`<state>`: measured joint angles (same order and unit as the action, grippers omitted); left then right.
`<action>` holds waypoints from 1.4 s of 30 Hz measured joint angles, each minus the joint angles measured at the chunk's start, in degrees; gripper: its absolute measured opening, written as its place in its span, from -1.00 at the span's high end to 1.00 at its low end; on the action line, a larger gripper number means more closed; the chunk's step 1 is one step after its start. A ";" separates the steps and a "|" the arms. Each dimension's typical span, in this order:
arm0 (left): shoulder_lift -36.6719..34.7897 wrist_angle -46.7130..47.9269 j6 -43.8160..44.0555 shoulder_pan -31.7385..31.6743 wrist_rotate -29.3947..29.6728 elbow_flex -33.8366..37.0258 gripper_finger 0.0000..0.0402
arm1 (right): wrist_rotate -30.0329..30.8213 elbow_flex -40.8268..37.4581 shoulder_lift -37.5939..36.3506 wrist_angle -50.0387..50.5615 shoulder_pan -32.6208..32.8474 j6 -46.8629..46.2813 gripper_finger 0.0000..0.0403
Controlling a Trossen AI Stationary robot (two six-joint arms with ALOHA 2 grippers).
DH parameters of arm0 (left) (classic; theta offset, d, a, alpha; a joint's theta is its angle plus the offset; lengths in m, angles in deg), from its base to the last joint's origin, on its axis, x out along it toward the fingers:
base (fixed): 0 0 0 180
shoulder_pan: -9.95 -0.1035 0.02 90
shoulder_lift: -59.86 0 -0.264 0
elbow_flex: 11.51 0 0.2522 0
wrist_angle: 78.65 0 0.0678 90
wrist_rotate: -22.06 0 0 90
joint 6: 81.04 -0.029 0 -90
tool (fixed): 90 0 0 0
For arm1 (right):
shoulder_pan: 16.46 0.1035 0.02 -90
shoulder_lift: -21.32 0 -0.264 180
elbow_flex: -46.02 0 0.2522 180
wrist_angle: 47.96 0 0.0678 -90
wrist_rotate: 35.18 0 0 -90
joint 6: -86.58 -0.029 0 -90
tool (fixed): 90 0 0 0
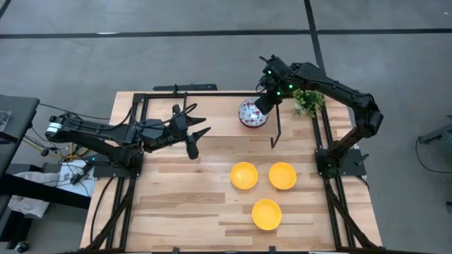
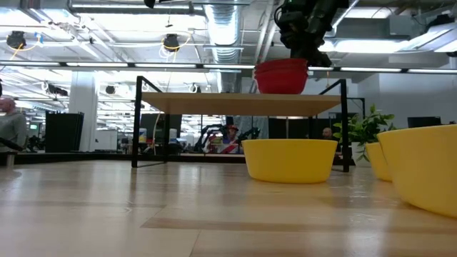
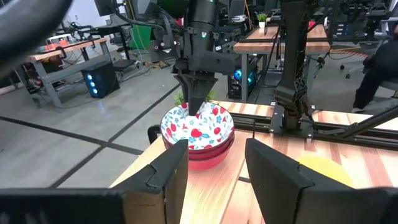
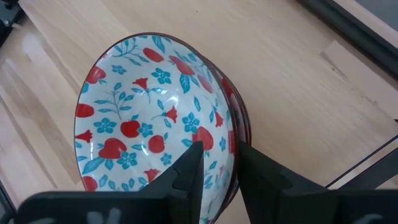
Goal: Pick & Place Mini bowls
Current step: Stack the red patterned bowl on the red patterned bowl on the shelf
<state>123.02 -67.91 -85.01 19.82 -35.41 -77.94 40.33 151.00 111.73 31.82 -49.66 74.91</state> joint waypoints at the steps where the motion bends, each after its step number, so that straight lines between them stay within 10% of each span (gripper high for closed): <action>1: 0.00 0.00 0.00 0.00 0.00 0.00 0.21 | 0.24 0.03 0.00 0.04 0.15 0.16 0.59; 24: 0.00 0.00 0.00 0.02 0.02 -0.02 0.21 | 15.90 5.46 -0.02 3.08 5.57 5.85 0.67; 42: 0.00 0.00 -0.02 0.00 0.00 -0.02 0.21 | 15.71 3.54 -0.11 2.43 4.95 7.29 0.99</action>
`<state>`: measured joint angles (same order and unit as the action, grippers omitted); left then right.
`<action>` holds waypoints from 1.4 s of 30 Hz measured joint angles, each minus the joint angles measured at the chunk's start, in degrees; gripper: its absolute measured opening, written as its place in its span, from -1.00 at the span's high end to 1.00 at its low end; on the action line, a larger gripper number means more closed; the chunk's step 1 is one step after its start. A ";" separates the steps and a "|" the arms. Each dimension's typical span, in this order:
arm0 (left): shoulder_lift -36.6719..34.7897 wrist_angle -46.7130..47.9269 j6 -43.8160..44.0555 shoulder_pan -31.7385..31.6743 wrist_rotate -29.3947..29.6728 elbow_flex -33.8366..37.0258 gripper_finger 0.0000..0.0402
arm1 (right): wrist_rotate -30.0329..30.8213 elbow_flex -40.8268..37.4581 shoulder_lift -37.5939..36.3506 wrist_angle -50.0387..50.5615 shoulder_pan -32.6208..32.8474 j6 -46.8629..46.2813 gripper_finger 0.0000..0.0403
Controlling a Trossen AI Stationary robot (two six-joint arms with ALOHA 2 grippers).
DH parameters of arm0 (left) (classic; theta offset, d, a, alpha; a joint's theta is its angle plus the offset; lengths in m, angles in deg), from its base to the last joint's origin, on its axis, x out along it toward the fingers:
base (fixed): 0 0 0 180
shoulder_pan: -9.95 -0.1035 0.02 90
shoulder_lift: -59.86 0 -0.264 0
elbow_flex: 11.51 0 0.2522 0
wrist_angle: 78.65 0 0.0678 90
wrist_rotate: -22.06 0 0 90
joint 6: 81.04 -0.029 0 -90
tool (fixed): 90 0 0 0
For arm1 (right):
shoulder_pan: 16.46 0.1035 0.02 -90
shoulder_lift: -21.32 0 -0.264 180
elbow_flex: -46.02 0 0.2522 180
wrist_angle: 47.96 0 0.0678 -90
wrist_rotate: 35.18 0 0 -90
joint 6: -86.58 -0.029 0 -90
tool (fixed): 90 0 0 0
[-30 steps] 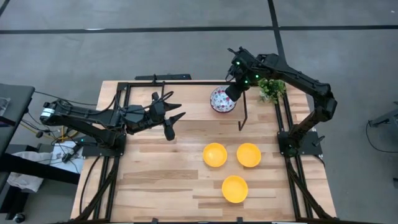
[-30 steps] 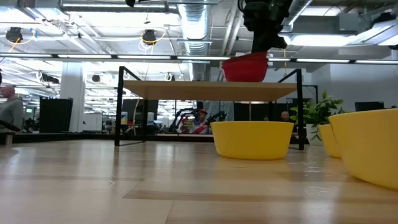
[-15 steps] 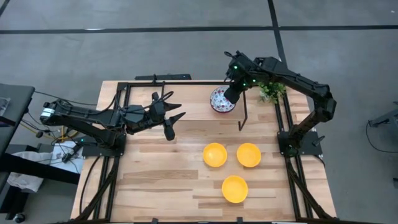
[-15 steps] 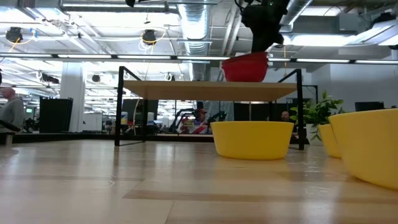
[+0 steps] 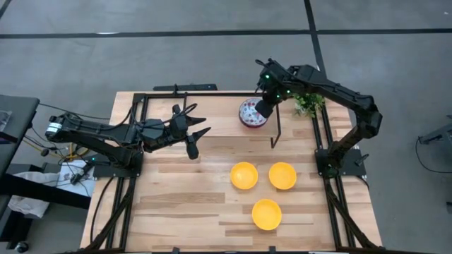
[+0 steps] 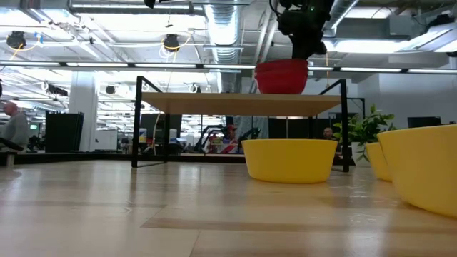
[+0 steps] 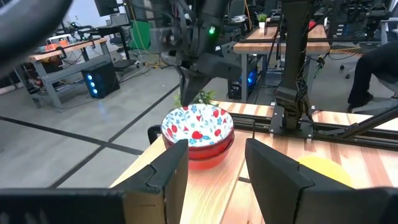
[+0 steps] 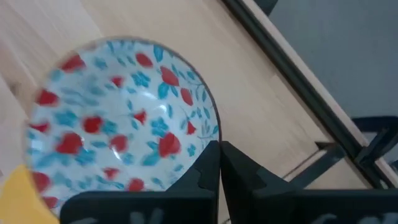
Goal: Pick & Place Mini bowls
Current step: Stack the red patterned bowl on the red patterned bowl on the shelf
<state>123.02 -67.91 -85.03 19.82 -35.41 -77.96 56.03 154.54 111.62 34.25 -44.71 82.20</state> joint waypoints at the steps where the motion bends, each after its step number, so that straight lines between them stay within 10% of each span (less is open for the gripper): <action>1: 0.00 0.00 0.02 0.00 0.00 0.00 0.21 | -0.03 -0.29 0.00 0.14 -0.02 -0.07 0.99; 42: -0.02 0.02 1.94 0.33 0.02 0.00 0.21 | -2.54 -0.39 -1.68 0.84 1.84 0.20 1.00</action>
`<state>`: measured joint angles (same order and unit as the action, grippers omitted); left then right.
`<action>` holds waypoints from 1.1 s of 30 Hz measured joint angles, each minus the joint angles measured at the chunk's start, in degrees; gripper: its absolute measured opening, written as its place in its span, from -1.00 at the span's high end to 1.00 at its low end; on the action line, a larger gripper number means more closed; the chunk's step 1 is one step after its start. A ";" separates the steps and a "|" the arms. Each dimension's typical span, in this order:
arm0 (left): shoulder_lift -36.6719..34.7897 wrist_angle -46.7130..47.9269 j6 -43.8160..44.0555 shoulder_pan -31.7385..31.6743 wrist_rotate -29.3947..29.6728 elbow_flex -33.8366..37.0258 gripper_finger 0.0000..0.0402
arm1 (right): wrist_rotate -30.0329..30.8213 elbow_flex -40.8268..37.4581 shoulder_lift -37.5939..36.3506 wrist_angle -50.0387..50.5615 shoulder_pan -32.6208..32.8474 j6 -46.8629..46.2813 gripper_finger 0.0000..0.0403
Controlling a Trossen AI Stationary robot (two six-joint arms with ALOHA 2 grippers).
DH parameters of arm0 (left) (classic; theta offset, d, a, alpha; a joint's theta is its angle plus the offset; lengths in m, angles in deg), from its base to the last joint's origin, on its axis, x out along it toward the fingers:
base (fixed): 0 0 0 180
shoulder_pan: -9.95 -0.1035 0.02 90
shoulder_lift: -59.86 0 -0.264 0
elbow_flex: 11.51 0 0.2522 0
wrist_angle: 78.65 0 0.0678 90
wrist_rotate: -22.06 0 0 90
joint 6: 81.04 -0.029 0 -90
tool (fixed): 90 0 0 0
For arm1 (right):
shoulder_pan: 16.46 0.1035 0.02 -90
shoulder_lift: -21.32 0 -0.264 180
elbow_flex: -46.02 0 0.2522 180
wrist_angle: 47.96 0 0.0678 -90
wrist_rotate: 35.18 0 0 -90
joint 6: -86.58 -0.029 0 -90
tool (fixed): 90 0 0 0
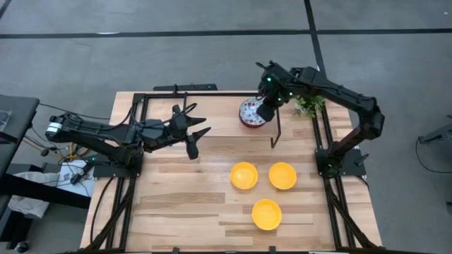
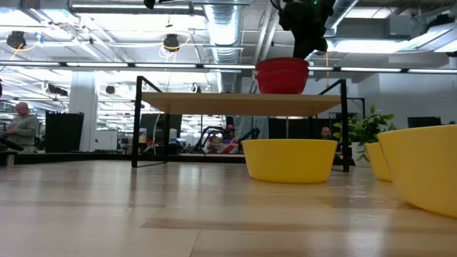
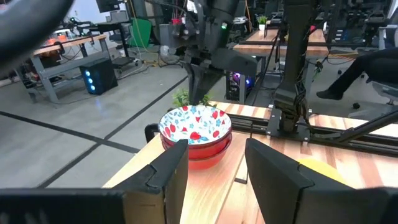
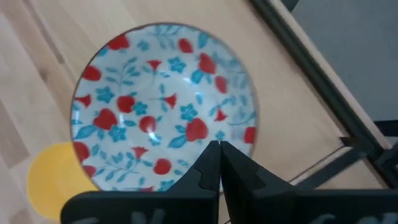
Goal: Pick & Place Mini bowls
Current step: Stack the red patterned bowl on the red patterned bowl on the shelf
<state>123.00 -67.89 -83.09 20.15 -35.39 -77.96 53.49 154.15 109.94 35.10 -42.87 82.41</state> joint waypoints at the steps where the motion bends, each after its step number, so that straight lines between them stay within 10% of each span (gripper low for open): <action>1: 0.00 -0.01 -0.01 0.17 -0.01 0.00 0.21 | 0.02 0.00 -0.11 -0.33 -0.20 0.07 1.00; 33: 0.00 0.00 -0.02 0.94 -0.02 0.00 0.21 | -0.24 0.04 0.72 2.08 -3.72 1.17 1.00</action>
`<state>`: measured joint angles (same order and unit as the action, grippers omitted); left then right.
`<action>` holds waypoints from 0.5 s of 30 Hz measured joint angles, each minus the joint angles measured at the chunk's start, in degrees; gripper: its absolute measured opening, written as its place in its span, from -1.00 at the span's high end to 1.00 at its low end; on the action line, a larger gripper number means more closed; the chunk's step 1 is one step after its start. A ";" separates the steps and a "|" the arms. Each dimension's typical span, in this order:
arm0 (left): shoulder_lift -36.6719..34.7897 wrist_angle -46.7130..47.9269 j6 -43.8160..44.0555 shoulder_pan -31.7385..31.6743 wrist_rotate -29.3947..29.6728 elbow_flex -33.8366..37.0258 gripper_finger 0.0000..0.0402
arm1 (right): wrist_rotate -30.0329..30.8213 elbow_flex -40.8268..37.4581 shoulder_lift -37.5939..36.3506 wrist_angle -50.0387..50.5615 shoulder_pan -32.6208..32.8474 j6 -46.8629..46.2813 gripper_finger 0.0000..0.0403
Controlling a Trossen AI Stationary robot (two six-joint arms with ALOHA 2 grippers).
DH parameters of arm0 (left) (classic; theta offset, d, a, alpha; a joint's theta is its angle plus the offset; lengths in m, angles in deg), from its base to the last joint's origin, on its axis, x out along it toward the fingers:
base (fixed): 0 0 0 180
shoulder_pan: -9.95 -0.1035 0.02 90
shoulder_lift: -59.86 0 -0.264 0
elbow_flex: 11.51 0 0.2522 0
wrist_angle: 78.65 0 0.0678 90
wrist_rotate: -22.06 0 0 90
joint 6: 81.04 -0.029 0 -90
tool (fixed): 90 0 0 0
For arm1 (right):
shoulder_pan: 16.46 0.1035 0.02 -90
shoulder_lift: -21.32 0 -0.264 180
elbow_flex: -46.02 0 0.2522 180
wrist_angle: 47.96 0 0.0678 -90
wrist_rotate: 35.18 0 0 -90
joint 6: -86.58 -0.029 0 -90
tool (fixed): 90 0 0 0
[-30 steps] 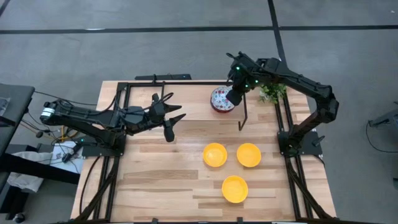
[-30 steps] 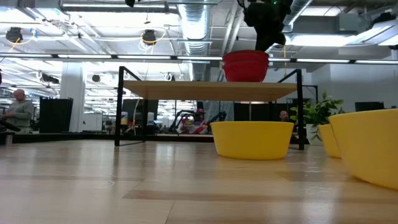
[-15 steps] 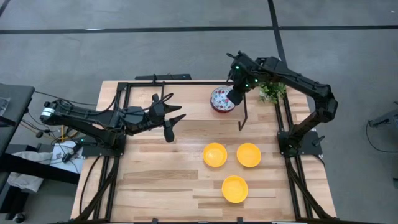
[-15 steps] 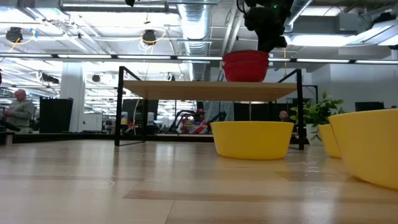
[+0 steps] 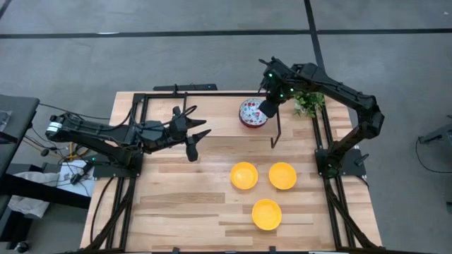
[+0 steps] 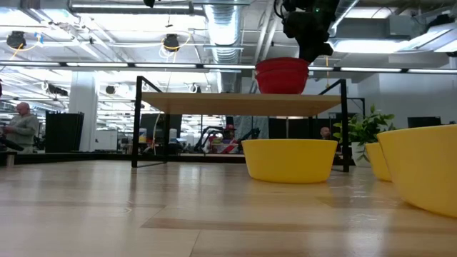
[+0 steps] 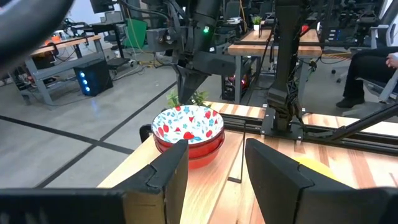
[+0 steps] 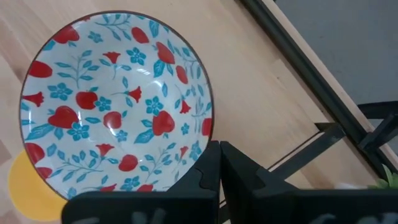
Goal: Pick & Place Mini bowls
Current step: Stack the red patterned bowl on the red patterned bowl on the shelf
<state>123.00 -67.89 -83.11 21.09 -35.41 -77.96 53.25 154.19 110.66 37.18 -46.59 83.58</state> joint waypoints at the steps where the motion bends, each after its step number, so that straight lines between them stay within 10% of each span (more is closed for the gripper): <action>1: 0.00 0.00 0.00 0.00 0.00 0.00 0.21 | -0.03 0.00 0.00 0.02 0.01 0.00 1.00; 15: 0.00 0.00 0.00 0.11 -0.02 0.00 0.21 | -0.98 0.00 0.00 0.16 0.19 -0.62 1.00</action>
<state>123.00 -67.89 -83.11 21.20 -35.43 -77.96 52.27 154.19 110.66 37.34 -46.40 82.96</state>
